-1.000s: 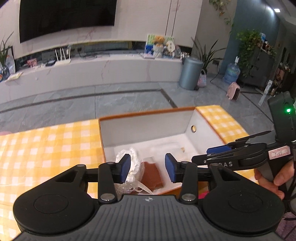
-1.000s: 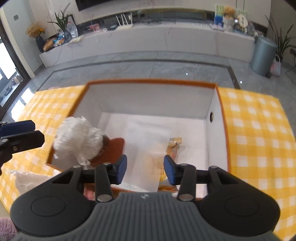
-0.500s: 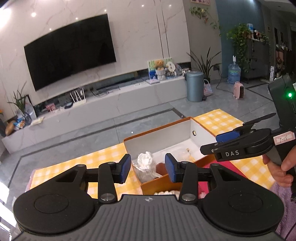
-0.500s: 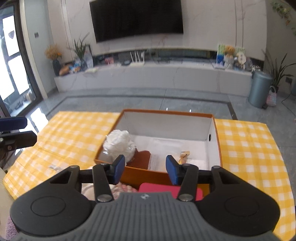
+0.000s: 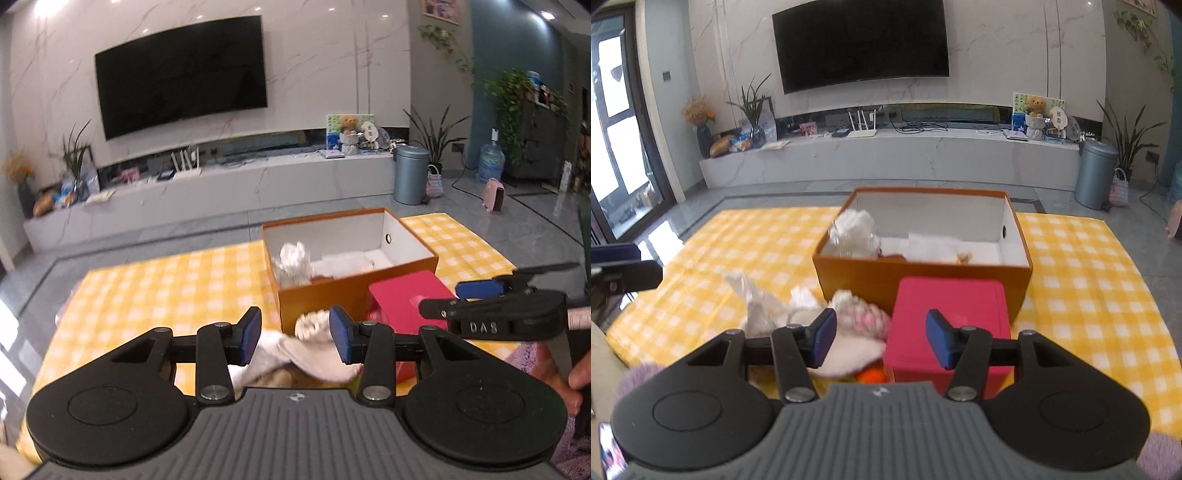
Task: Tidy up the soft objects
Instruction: 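Open both tools to drop the bags into the orange box and withdraw, then move both tools down to the white tissue and beige round pad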
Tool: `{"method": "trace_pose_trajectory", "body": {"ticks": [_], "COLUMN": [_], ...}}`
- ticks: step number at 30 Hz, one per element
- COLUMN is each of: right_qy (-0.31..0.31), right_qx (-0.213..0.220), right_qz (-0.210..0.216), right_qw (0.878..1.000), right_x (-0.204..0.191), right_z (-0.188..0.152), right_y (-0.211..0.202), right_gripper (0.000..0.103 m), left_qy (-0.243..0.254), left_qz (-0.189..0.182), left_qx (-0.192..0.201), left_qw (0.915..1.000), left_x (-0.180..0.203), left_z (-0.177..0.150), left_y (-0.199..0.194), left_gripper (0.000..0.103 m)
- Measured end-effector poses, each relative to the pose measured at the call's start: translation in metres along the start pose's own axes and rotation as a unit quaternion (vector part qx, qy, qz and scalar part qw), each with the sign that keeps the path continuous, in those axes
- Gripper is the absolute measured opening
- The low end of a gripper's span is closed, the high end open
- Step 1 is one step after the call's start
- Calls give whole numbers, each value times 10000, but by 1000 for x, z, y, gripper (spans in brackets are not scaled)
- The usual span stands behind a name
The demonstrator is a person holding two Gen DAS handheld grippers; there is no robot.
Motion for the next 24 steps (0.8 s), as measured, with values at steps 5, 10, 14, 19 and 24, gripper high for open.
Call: {"method": "trace_pose_trajectory", "body": {"ticks": [5,10,14,19,24], "right_qy": [225,257,413,449,412], "right_qx": [7,-288,-890,-1283,-1383], "right_qz": [160,247,142,-130,-192], "right_qw": [9996,9990,9951,9906,9894], "right_x": [10,9,11,20,17], "right_z": [-27,-47,-61,-76,-77], "right_y": [-1,12,35,55,66], "right_gripper": [54,54,54,54,54], "left_qy": [-390,-774,-1071,-1265,-1090], "left_qz": [93,191,72,-56,-78], "left_qx": [-120,-291,-565,-915,-974], "left_qw": [9991,9964,9926,9877,9892], "left_x": [-3,-14,-16,-19,-15], "left_z": [-28,-57,-78,-97,-97], "left_y": [4,8,15,24,30], "left_gripper": [49,49,49,49,49]}}
Point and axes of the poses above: each gripper's, at about its wrist camera, not at the fingertips, and y roughly the way its jaws point, x to its right, z to its top, the point moved 4 cm from there along y, roughly the way its jaws point, and after that the axes turned 13 degrees about y, right-handed, at the moved point
